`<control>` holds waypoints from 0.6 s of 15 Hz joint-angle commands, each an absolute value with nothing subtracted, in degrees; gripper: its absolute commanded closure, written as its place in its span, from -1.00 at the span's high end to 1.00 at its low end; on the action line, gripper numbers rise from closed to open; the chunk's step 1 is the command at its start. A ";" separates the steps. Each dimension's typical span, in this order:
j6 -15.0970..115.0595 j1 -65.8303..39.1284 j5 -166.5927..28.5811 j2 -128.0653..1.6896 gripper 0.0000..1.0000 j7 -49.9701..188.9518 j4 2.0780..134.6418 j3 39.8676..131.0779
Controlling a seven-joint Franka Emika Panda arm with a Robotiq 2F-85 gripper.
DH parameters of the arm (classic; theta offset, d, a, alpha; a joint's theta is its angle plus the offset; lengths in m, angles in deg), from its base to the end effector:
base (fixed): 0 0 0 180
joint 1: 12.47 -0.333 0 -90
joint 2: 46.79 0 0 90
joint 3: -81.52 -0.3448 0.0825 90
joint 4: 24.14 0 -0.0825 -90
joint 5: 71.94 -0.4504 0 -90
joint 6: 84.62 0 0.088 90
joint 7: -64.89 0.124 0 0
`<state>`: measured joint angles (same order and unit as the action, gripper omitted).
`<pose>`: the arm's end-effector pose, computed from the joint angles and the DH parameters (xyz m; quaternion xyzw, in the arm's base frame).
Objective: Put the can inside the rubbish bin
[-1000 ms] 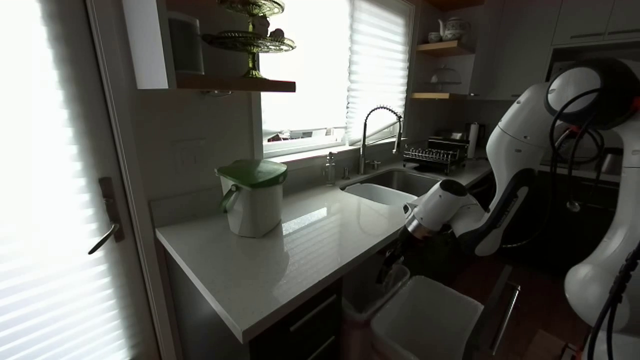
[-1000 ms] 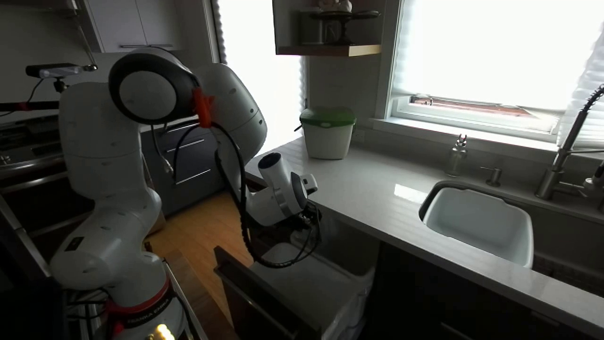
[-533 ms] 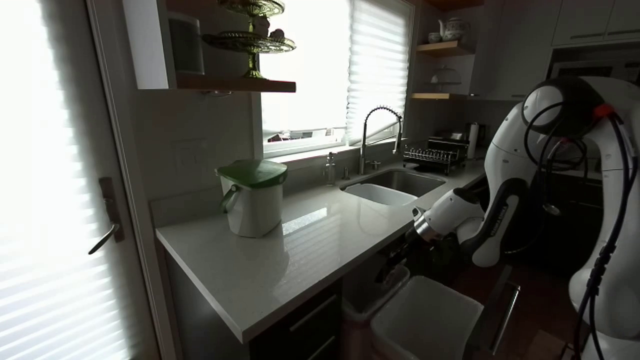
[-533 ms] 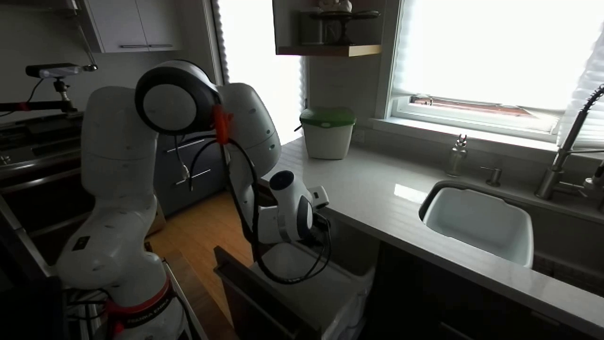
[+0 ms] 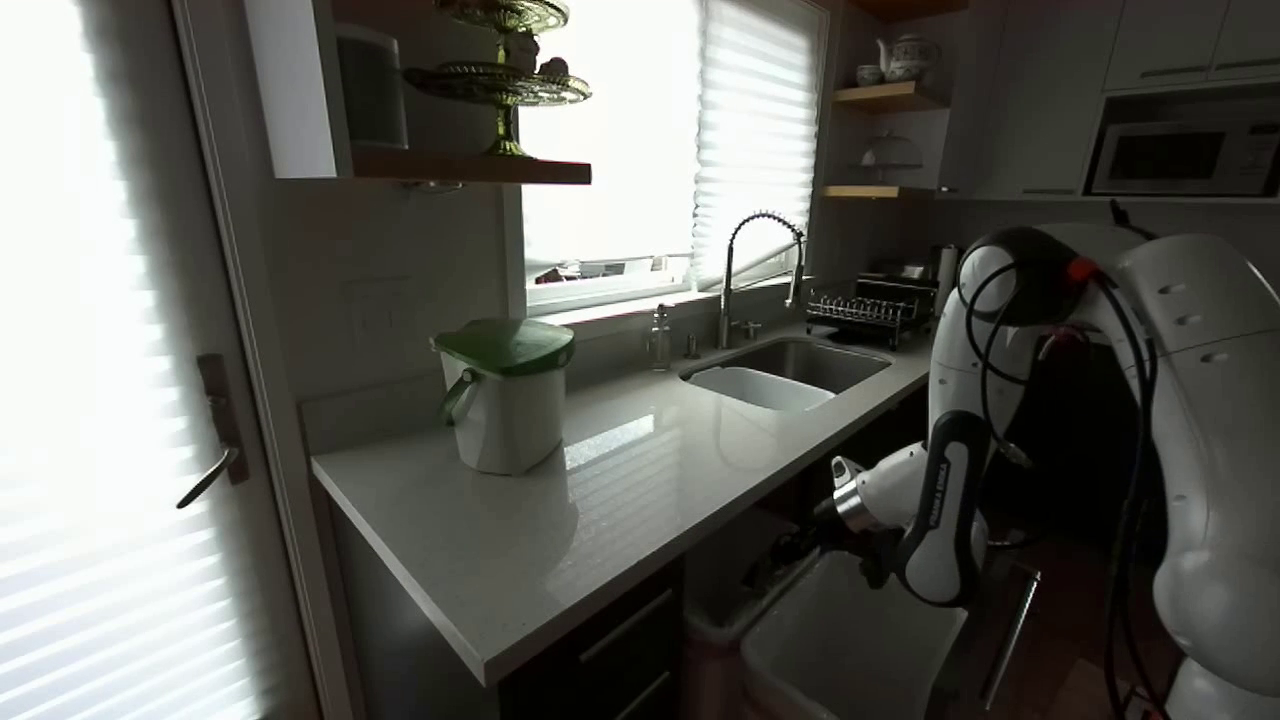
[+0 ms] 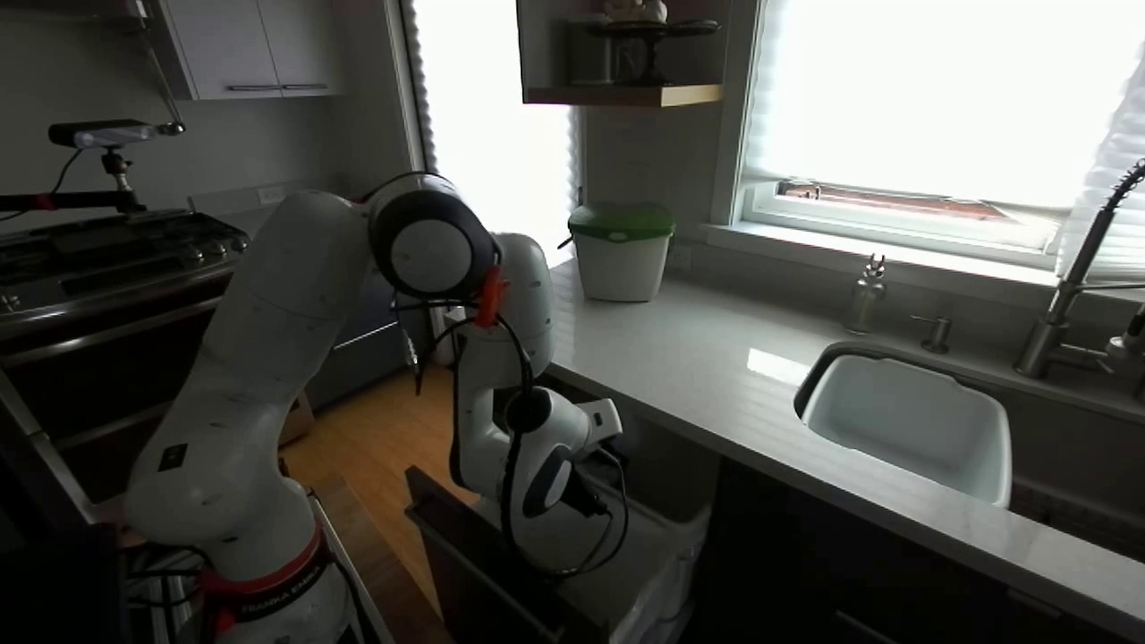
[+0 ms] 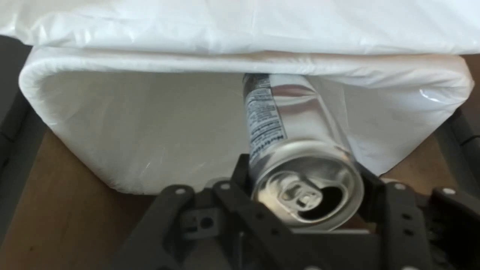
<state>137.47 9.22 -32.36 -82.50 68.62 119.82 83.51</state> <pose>0.4652 -0.1030 0.0808 -0.9287 -0.1056 -0.3514 0.0528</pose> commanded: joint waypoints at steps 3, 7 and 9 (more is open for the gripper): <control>146.94 5.03 -42.76 -91.61 -0.31 62.79 116.84 83.01; 149.60 3.43 -46.28 -93.07 -0.31 61.62 116.18 83.67; 150.29 3.09 -47.00 -93.14 -0.31 61.17 115.74 83.96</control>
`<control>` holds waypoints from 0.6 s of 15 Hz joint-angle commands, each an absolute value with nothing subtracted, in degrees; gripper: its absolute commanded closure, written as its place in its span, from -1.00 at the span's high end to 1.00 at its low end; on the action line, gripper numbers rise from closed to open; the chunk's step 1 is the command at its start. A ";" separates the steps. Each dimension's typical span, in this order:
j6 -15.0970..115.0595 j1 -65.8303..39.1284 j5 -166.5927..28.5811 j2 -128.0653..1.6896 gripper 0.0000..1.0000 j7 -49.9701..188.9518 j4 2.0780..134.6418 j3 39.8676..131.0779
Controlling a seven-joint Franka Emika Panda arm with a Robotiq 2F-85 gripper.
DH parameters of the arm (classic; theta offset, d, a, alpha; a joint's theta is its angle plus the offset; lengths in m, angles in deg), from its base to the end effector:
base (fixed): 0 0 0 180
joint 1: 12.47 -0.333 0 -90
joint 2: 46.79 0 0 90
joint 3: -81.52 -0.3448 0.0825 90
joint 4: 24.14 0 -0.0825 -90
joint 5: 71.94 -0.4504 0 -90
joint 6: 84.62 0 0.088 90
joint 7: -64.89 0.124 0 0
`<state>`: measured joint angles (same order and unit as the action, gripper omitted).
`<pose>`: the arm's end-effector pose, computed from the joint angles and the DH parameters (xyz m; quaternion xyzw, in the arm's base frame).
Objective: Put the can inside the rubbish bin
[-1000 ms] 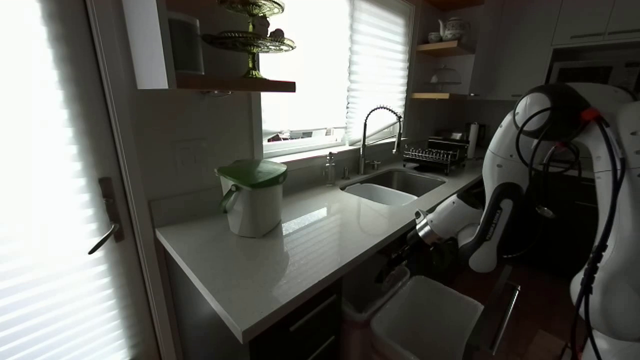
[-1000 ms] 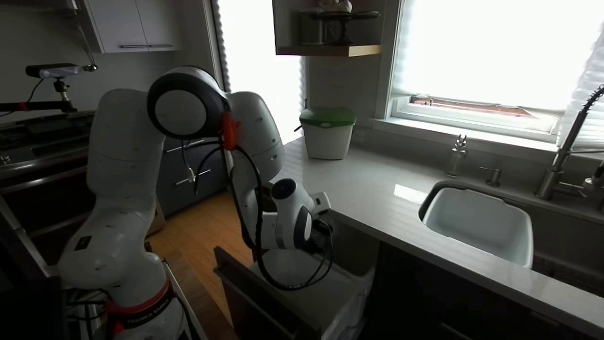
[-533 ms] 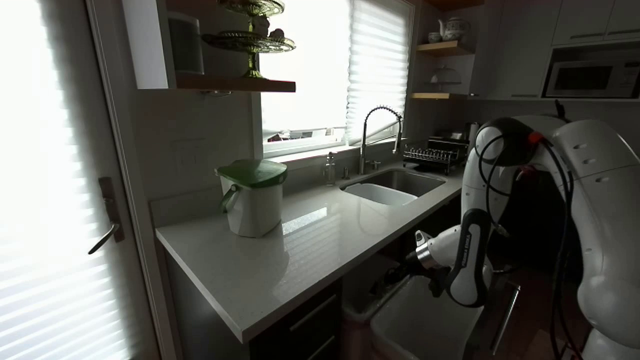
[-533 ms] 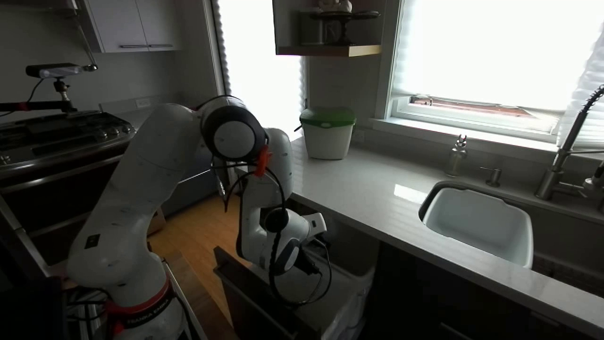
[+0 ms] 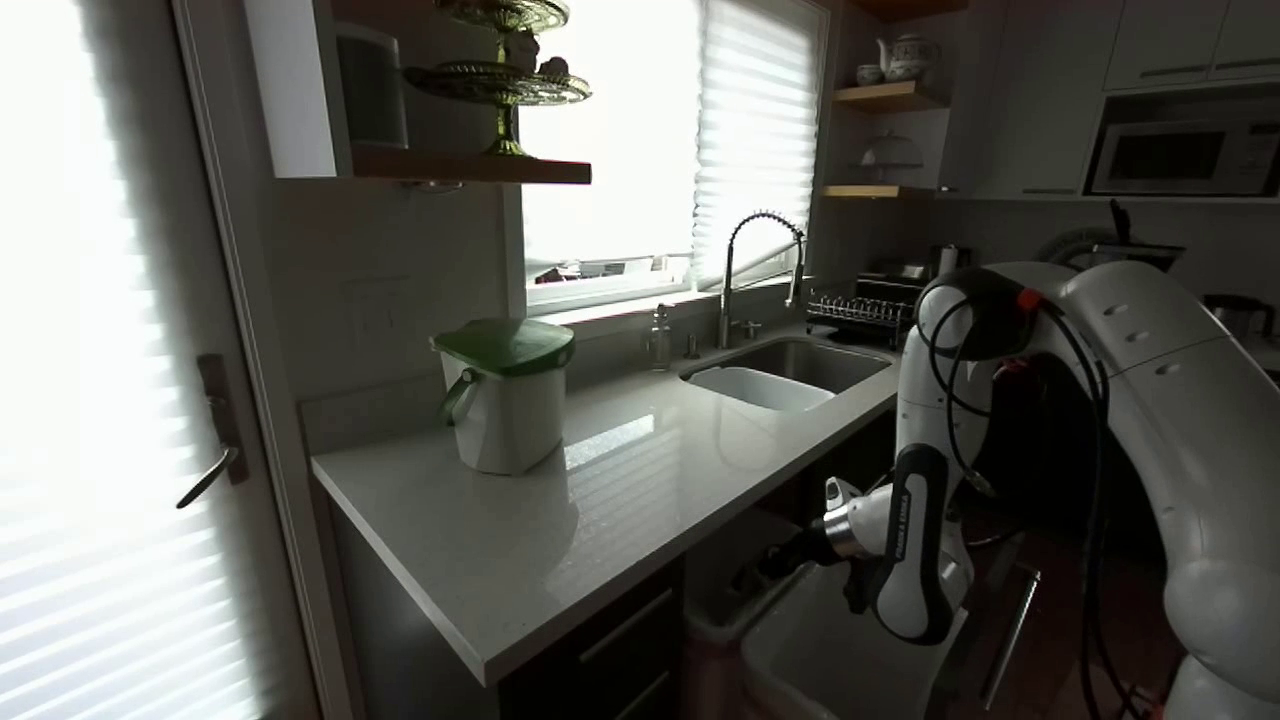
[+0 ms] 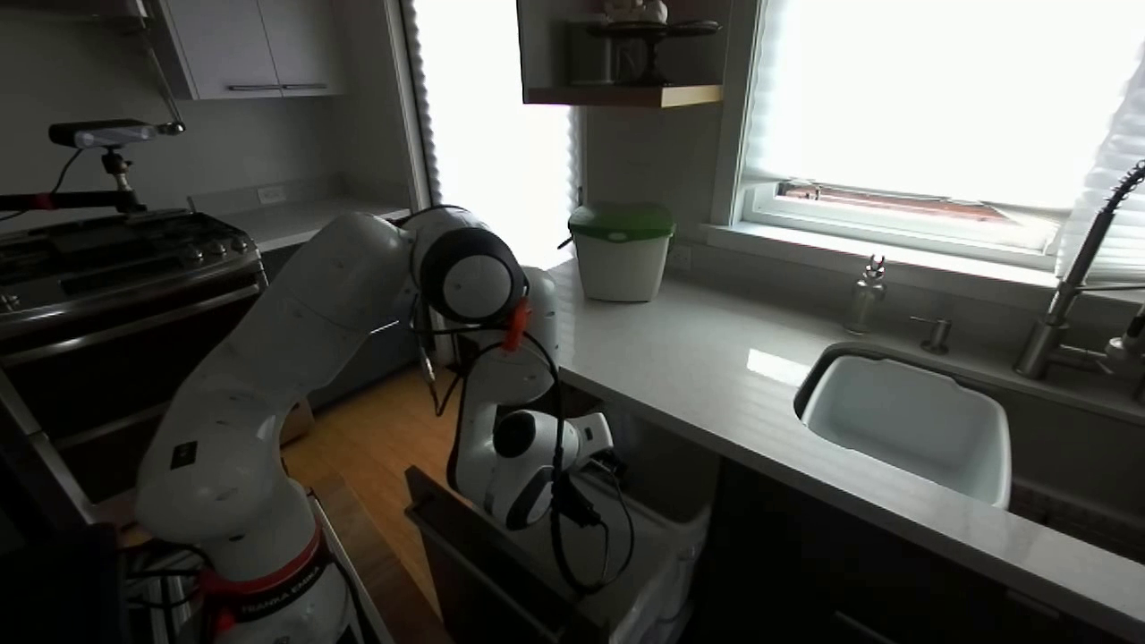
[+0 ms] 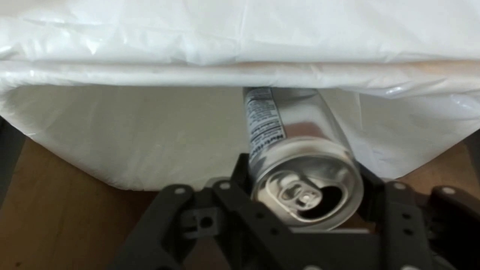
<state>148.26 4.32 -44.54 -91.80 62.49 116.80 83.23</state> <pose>0.4680 -0.0850 0.0420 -0.9126 -0.0873 -0.3976 0.0371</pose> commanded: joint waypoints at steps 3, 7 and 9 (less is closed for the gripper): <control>149.86 2.69 -47.04 -92.43 0.71 60.76 115.41 84.24; 148.76 3.47 -44.38 -91.34 1.00 61.55 115.62 84.01; 146.78 4.46 -41.18 -89.35 1.00 62.94 117.21 83.83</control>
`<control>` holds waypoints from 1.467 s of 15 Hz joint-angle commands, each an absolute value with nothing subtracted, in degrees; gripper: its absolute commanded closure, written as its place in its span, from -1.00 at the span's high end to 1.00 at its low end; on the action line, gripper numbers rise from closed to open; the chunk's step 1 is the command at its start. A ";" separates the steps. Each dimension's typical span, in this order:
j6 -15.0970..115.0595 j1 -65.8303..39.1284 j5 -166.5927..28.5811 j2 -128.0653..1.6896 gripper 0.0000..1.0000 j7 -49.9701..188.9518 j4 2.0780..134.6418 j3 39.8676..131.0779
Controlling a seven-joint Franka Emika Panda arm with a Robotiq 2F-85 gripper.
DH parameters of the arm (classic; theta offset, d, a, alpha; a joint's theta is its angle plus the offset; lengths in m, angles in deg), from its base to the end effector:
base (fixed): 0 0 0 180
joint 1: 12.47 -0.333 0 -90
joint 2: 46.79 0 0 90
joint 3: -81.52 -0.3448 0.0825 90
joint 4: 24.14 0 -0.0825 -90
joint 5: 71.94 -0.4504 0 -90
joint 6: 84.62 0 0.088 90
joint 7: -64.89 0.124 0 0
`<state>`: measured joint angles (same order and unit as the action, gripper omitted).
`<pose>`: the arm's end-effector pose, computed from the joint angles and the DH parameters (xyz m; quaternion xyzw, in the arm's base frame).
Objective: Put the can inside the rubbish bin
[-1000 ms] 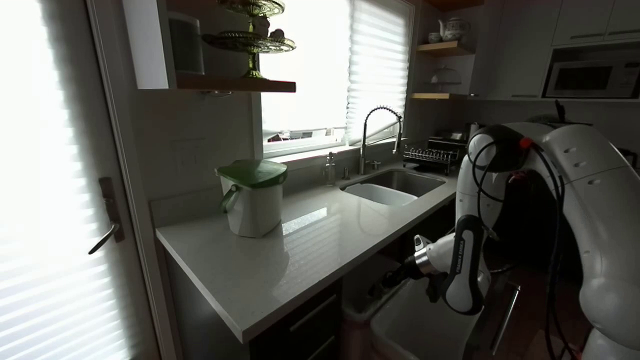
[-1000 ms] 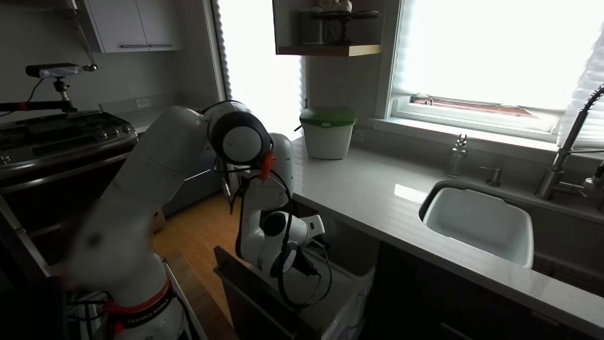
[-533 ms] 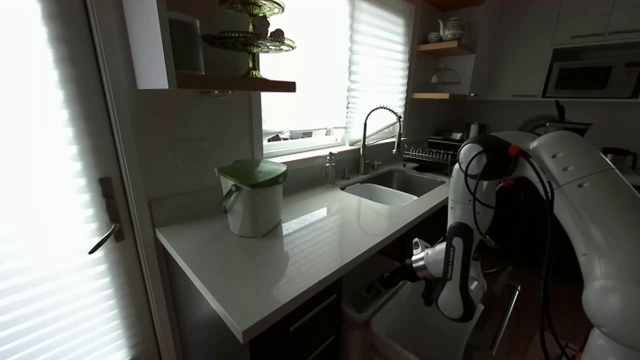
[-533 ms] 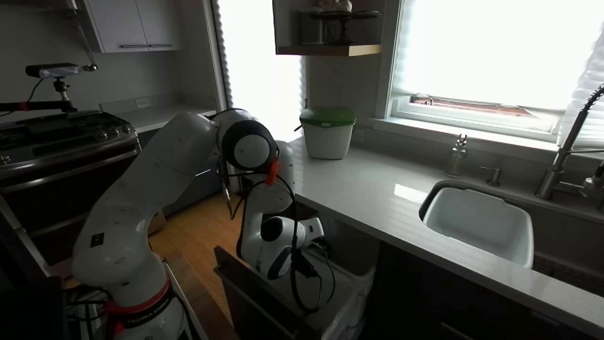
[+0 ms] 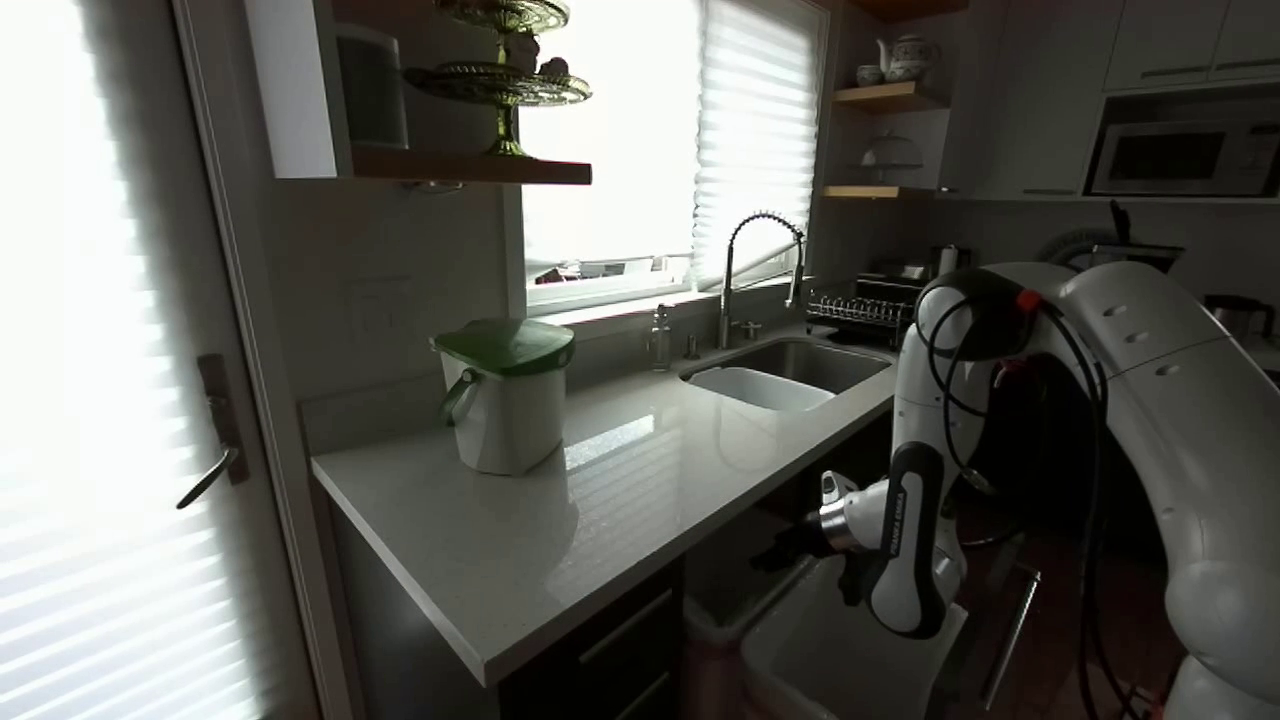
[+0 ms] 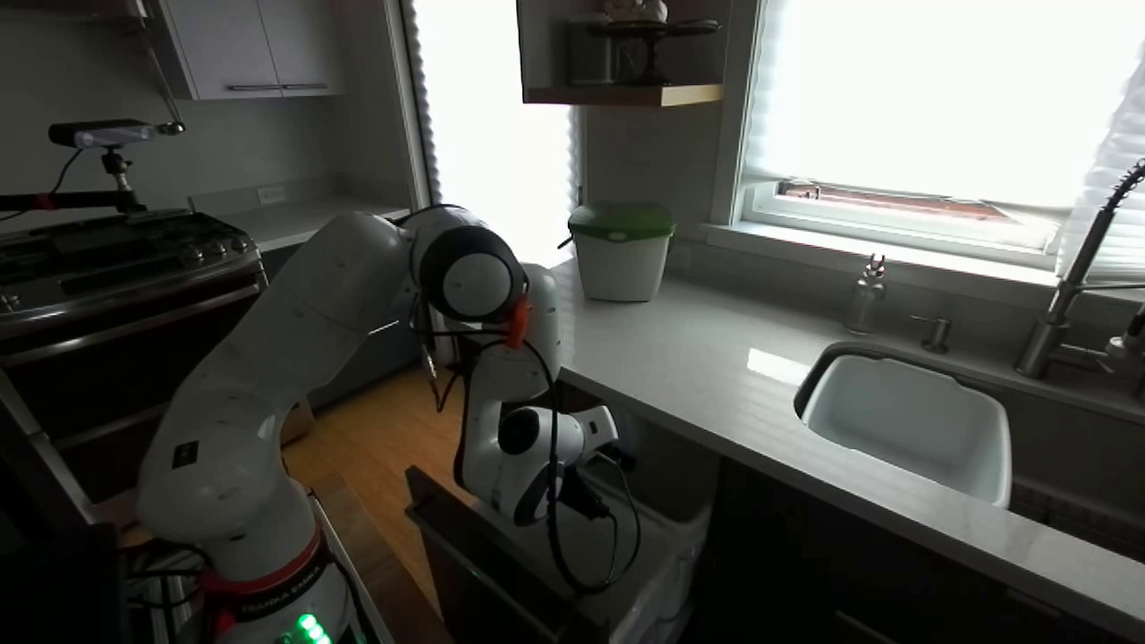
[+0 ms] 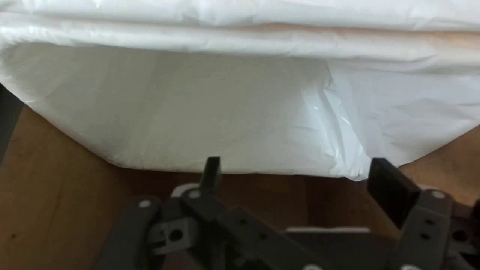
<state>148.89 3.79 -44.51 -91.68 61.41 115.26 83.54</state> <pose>0.4810 -0.0873 0.0492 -0.9040 -0.1016 -0.4143 0.0279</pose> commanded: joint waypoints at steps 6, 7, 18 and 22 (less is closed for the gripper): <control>134.81 8.69 -29.23 -78.19 1.00 69.77 125.26 83.85; 131.98 9.96 -27.25 -76.25 1.00 71.36 126.15 83.43; 105.38 31.80 8.04 -63.85 1.00 107.45 131.29 69.34; 102.24 36.35 5.28 -62.44 1.00 107.26 133.18 66.27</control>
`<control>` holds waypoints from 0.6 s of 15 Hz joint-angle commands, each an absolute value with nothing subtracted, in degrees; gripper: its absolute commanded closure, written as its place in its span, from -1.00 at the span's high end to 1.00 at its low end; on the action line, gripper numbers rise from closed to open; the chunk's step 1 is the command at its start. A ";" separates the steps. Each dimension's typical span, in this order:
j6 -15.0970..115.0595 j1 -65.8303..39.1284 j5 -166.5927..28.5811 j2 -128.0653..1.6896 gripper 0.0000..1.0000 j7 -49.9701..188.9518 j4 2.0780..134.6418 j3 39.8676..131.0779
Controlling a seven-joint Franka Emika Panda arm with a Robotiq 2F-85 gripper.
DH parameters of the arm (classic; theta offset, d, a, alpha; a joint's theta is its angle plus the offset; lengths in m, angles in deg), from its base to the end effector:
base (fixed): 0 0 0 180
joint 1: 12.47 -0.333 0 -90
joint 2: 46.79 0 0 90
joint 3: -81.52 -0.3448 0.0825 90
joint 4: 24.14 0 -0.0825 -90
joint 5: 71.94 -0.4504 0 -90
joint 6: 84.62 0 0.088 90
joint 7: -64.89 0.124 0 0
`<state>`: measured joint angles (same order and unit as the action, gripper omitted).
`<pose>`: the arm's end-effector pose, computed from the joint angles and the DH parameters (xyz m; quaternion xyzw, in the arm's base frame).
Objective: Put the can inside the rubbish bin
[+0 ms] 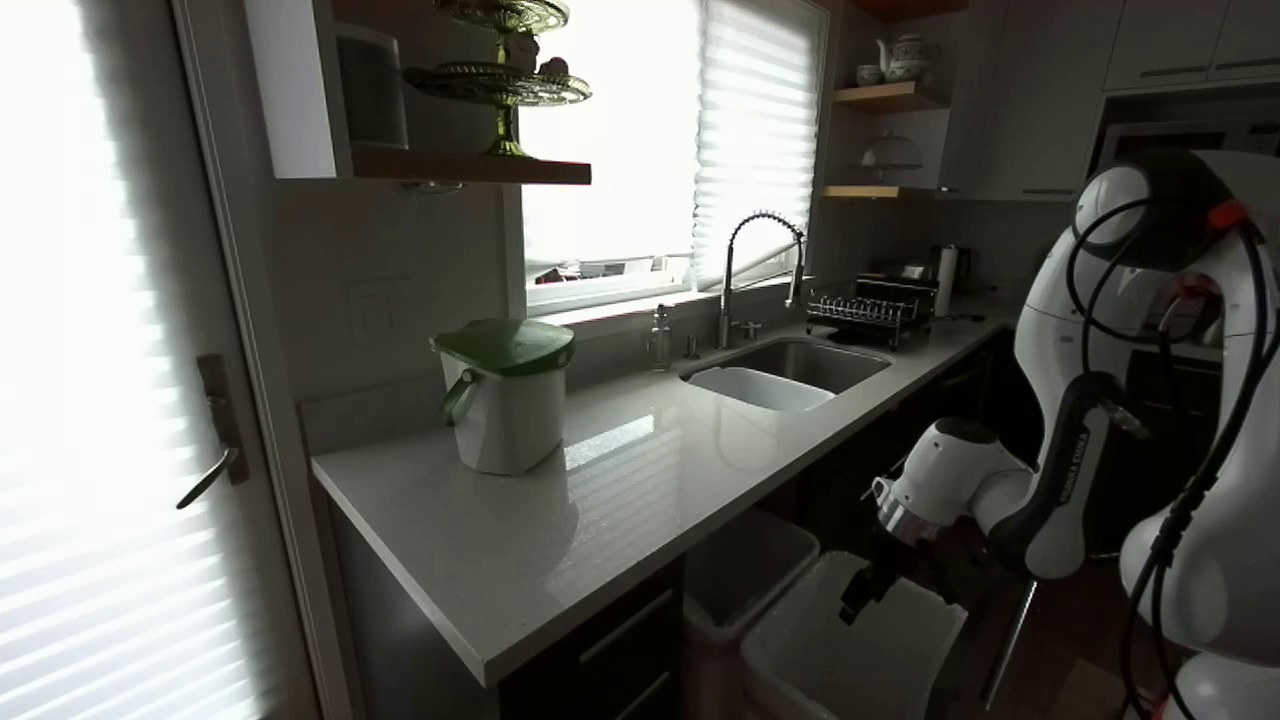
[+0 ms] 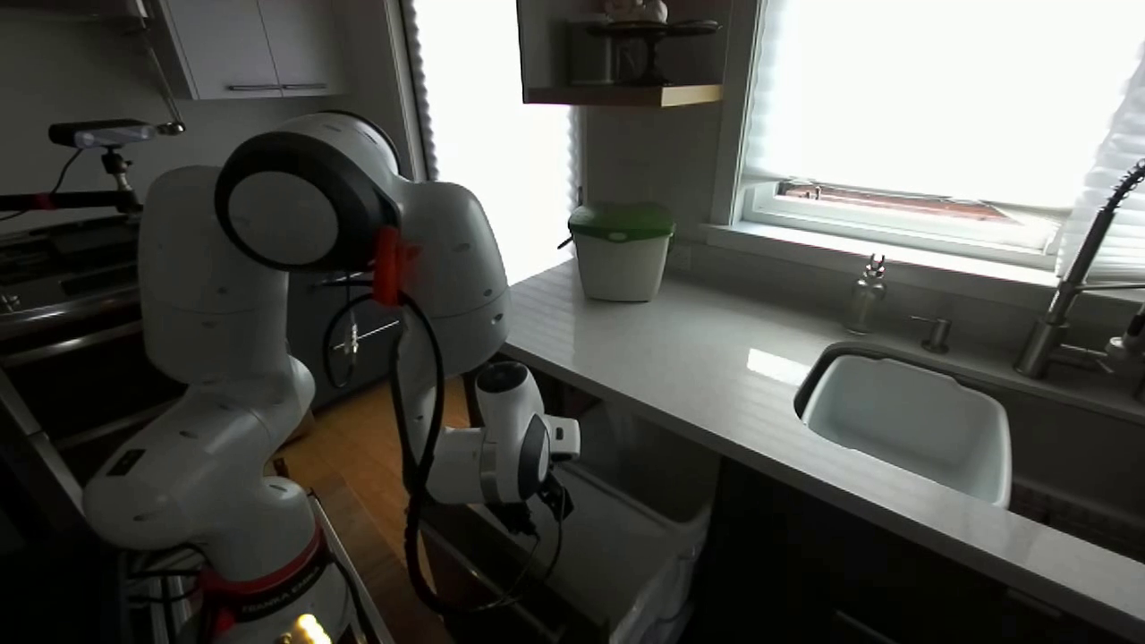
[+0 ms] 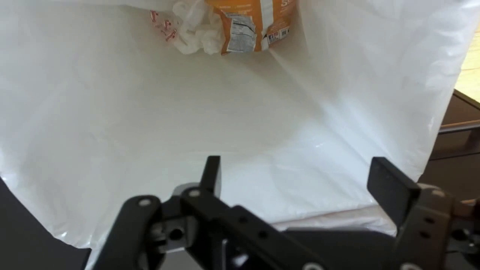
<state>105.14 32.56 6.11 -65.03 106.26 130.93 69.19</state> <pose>0.3648 -0.0948 0.1030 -0.9895 -0.0317 -0.1316 0.0498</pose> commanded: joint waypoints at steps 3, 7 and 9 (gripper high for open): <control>98.81 39.43 2.01 -61.32 1.00 105.20 134.52 62.99; 89.79 43.39 -8.28 -61.27 1.00 101.03 133.21 55.38; 86.00 46.04 -17.51 -58.69 1.00 95.37 133.87 50.32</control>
<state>91.31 42.10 -7.08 -62.53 102.00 132.72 56.90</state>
